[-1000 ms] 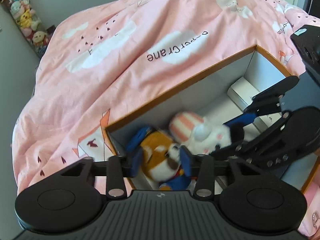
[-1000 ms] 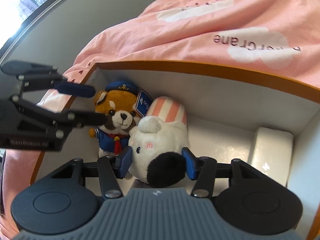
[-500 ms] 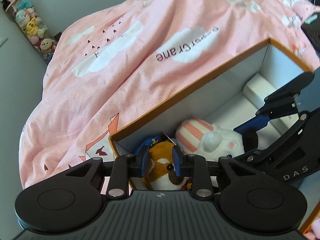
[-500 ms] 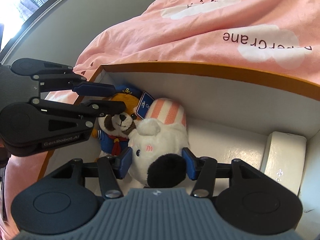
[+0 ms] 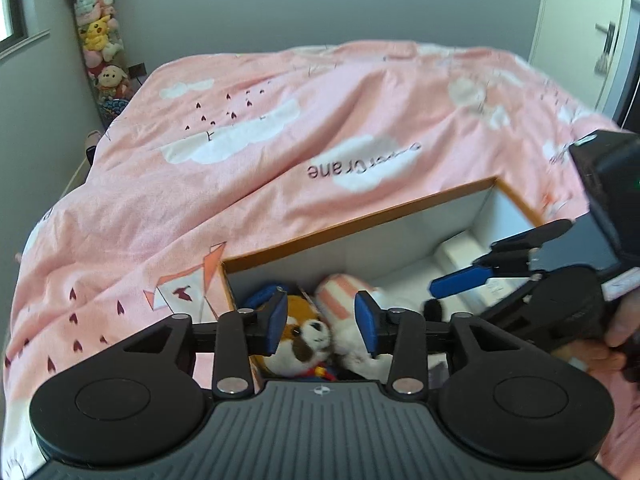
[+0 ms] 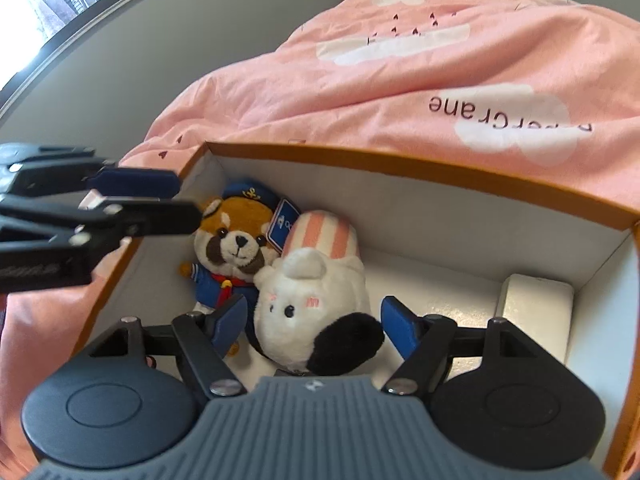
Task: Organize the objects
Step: 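Lower the plush toys into the orange box and open both grippers, then withdraw both tools toward the pink pouch and pink card wallet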
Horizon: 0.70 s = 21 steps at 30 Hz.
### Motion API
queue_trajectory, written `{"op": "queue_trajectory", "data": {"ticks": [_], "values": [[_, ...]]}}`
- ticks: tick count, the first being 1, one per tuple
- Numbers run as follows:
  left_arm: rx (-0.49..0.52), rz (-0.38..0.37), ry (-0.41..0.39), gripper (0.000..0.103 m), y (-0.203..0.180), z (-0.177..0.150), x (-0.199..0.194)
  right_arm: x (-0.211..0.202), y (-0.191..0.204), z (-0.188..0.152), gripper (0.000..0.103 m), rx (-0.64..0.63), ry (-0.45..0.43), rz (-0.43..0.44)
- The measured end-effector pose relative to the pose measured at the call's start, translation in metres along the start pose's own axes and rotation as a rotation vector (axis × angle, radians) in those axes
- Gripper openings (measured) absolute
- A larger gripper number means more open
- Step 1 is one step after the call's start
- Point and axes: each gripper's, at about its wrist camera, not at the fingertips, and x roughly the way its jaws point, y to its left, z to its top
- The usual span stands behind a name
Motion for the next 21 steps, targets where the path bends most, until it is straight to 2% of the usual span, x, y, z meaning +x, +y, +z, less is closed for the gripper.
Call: {"op": "queue_trajectory", "data": {"ticks": [5, 12, 16, 21], "values": [[-0.066, -0.068, -0.067, 0.057, -0.013, -0.015, -0.037, -0.030, 0.014, -0.006, 0.075, 0.008, -0.033, -0.018], [-0.160, -0.171, -0.124, 0.060, -0.042, -0.049, -0.081, -0.095, 0.040, -0.043, 0.074, 0.006, -0.128, -0.101], [-0.190, -0.224, -0.104, 0.060, -0.061, -0.073, -0.088, -0.130, 0.053, -0.076, 0.074, 0.021, -0.175, -0.140], [-0.174, -0.272, -0.012, 0.060, -0.084, -0.101, -0.077, -0.155, 0.062, -0.121, 0.074, 0.067, -0.162, -0.216]]}}
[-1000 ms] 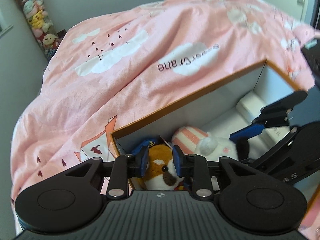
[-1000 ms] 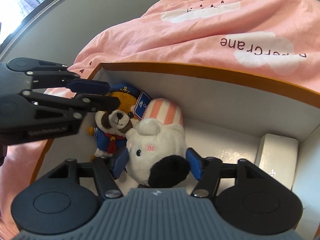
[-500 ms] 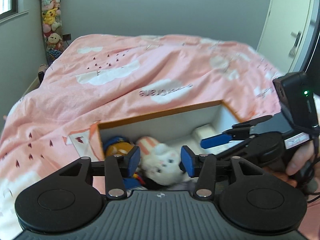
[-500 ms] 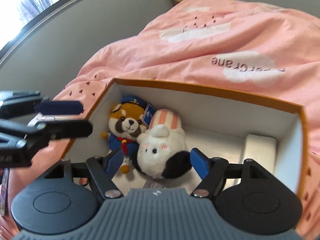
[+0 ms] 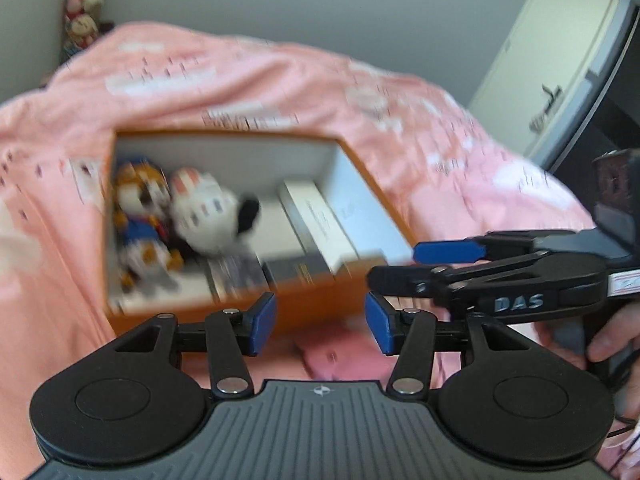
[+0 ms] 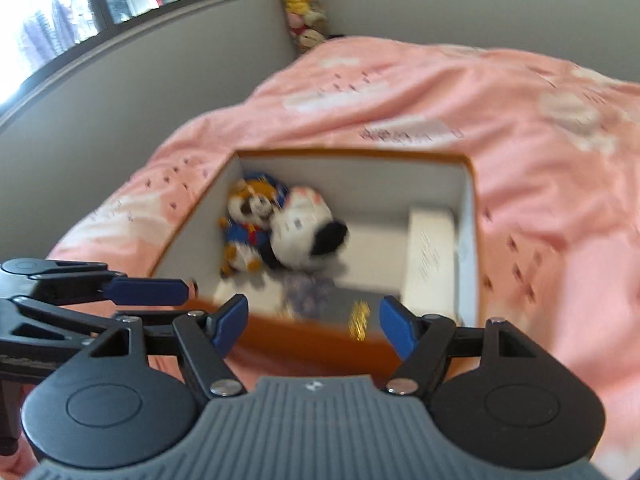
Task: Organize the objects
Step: 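Withdraw both tools toward the pink pouch and pink card wallet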
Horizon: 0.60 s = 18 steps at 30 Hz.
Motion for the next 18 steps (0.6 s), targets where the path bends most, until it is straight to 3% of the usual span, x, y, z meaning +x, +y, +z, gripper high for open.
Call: {"op": "queue_trajectory", "data": {"ticks": [10, 18], "values": [[-0.004, -0.029, 0.189, 0.060, -0.005, -0.056, 0.027, -0.015, -0.016, -0.094, 0.070, 0.187, 0.168, -0.075], [-0.013, -0.030, 0.217, 0.060, -0.007, -0.068, 0.028, 0.003, -0.012, -0.146, 0.091, 0.217, 0.366, -0.143]]}}
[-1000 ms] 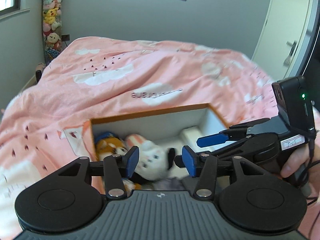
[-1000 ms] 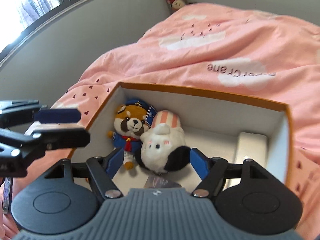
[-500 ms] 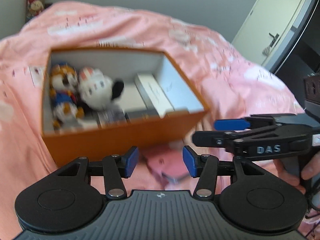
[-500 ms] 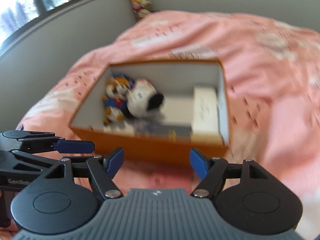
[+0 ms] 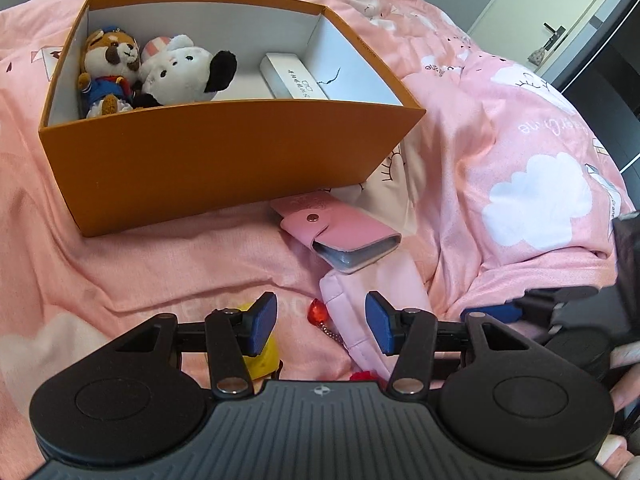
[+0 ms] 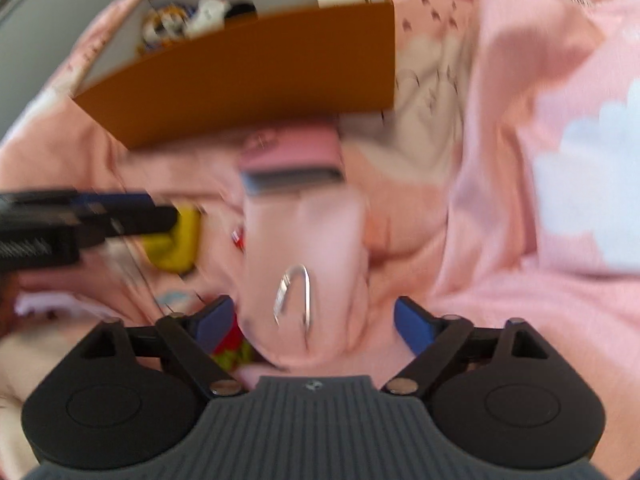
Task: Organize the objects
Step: 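Withdraw both tools toward the pink pouch and pink card wallet, then grasp the pink pouch with the right gripper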
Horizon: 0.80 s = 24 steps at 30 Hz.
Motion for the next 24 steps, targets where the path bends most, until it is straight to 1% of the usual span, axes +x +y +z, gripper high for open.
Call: {"op": "queue_trajectory", "data": {"ticks": [3, 6, 7, 9, 10, 12, 13, 18, 24], "values": [[0.008, 0.001, 0.004, 0.060, -0.002, -0.001, 0.001, 0.011, 0.010, -0.006, 0.095, -0.057, 0.038, -0.025], [0.009, 0.005, 0.007, 0.060, -0.003, -0.002, 0.002, 0.019, 0.014, -0.007, 0.095, -0.084, 0.055, -0.038], [0.007, 0.004, 0.007, 0.060, -0.003, -0.002, 0.002, 0.022, 0.016, -0.006, 0.094, -0.092, 0.064, -0.042], [0.002, 0.004, 0.006, 0.060, -0.002, -0.003, 0.001, 0.025, 0.017, -0.007, 0.080, -0.103, 0.068, -0.042], [0.000, 0.003, 0.004, 0.060, -0.002, -0.003, 0.001, 0.025, 0.017, -0.007, 0.078, -0.103, 0.070, -0.037], [-0.005, 0.001, 0.001, 0.060, -0.001, -0.003, 0.000, 0.021, 0.017, -0.008, 0.064, -0.103, 0.061, -0.014], [-0.008, -0.001, -0.001, 0.060, 0.000, -0.003, -0.001, 0.019, 0.018, -0.009, 0.064, -0.105, 0.057, -0.010], [-0.014, -0.005, -0.013, 0.060, 0.002, -0.003, -0.004, 0.004, 0.020, -0.009, 0.057, -0.103, 0.002, -0.015], [-0.018, -0.005, -0.036, 0.060, 0.002, -0.002, -0.008, -0.034, 0.024, -0.003, 0.055, -0.126, -0.108, -0.021]]}}
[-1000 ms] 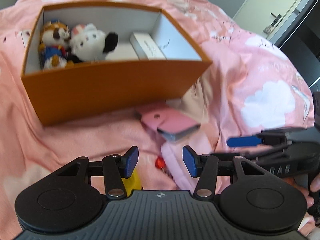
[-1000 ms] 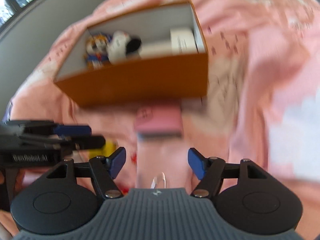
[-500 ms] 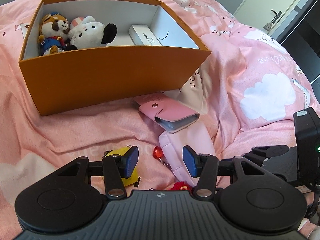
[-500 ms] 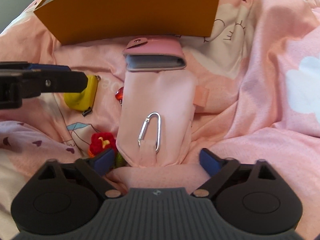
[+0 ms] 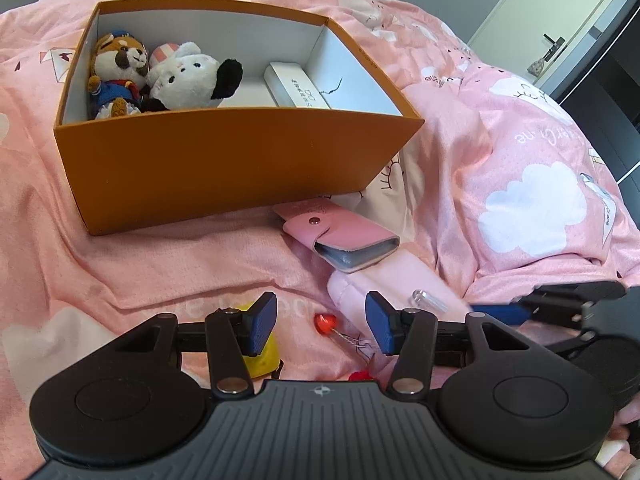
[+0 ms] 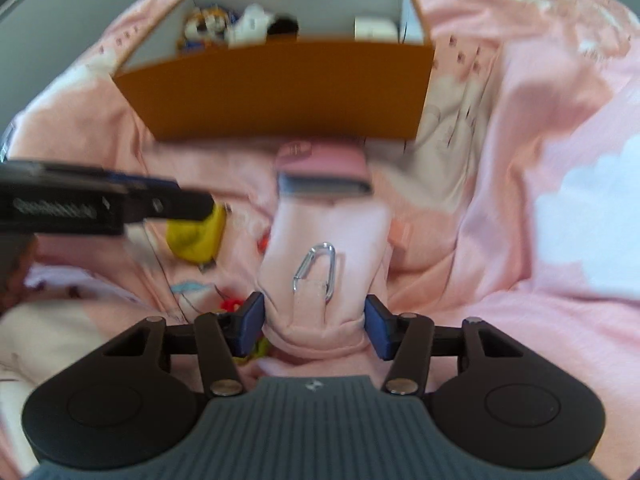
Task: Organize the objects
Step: 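Grasp the pink pouch with the right gripper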
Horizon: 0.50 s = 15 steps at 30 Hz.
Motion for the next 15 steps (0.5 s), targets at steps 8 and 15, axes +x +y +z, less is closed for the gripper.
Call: {"op": "queue_trajectory", "data": {"ticks": [8, 15], "values": [[0.013, -0.013, -0.028, 0.060, -0.003, 0.002, -0.003, -0.018, 0.002, 0.024, 0.055, -0.022, -0.135, -0.038], [0.028, -0.024, -0.026, 0.060, -0.005, 0.004, 0.002, 0.003, 0.003, 0.045, 0.055, -0.049, -0.202, -0.043]]}}
